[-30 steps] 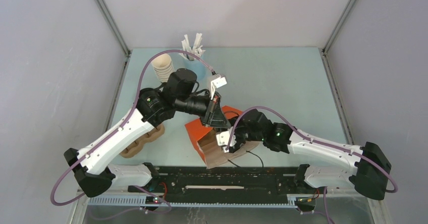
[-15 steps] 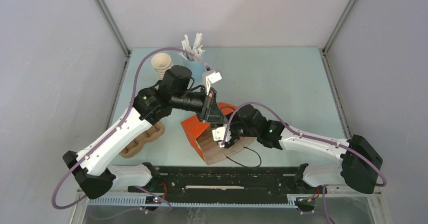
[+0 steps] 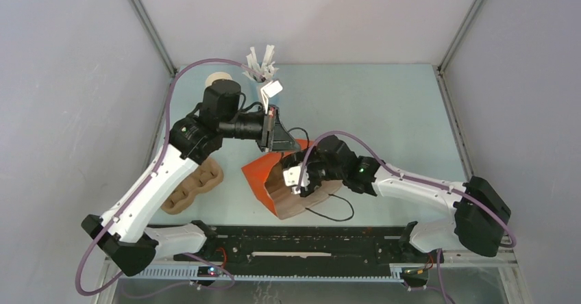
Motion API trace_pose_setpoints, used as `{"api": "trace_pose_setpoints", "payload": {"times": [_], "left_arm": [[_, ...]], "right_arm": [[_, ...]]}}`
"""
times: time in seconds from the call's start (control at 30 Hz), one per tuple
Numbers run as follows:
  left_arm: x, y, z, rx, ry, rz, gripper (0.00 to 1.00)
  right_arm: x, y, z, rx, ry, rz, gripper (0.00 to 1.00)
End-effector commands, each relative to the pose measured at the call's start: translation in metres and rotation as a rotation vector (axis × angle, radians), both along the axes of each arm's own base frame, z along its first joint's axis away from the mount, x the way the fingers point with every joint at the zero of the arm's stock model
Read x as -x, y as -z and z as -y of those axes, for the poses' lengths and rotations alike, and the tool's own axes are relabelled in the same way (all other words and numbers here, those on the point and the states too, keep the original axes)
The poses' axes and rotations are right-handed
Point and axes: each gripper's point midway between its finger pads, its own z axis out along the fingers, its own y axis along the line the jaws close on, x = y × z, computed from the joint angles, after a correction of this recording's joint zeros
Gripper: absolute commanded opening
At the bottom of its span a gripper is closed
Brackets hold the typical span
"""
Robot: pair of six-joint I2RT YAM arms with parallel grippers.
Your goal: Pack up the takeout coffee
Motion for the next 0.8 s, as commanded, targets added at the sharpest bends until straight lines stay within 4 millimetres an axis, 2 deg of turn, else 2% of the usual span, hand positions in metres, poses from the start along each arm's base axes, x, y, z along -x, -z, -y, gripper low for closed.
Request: {"api": "trace_pose_setpoints", "payload": {"times": [0.0, 0.17, 0.3, 0.43, 0.5, 0.57, 0.77], "left_arm": [[-0.007, -0.009, -0.003, 0.011, -0.029, 0.006, 0.04], [-0.031, -0.002, -0.017, -0.077, -0.164, 0.002, 0.17], [-0.048, -0.004, -0.035, -0.138, -0.290, 0.004, 0.38], [-0.060, -0.019, -0.055, -0.152, -0.403, 0.019, 0.57], [-0.067, -0.026, -0.070, -0.169, -0.478, 0.025, 0.72], [-0.073, -0.032, -0.085, -0.186, -0.552, 0.021, 0.79], [-0.081, -0.042, -0.127, -0.249, -0.732, 0.034, 0.83]], "right_arm": [[0.000, 0.006, -0.002, 0.048, -0.001, -0.076, 0.66], [-0.004, 0.006, -0.006, 0.084, 0.001, -0.112, 0.66], [-0.005, 0.006, -0.008, 0.109, -0.004, -0.169, 0.66], [-0.013, 0.008, -0.009, 0.142, 0.008, -0.201, 0.67], [-0.020, 0.011, -0.009, 0.150, 0.026, -0.220, 0.68], [-0.026, 0.014, -0.009, 0.177, 0.041, -0.244, 0.67], [-0.036, 0.021, -0.010, 0.259, 0.052, -0.311, 0.66]]}}
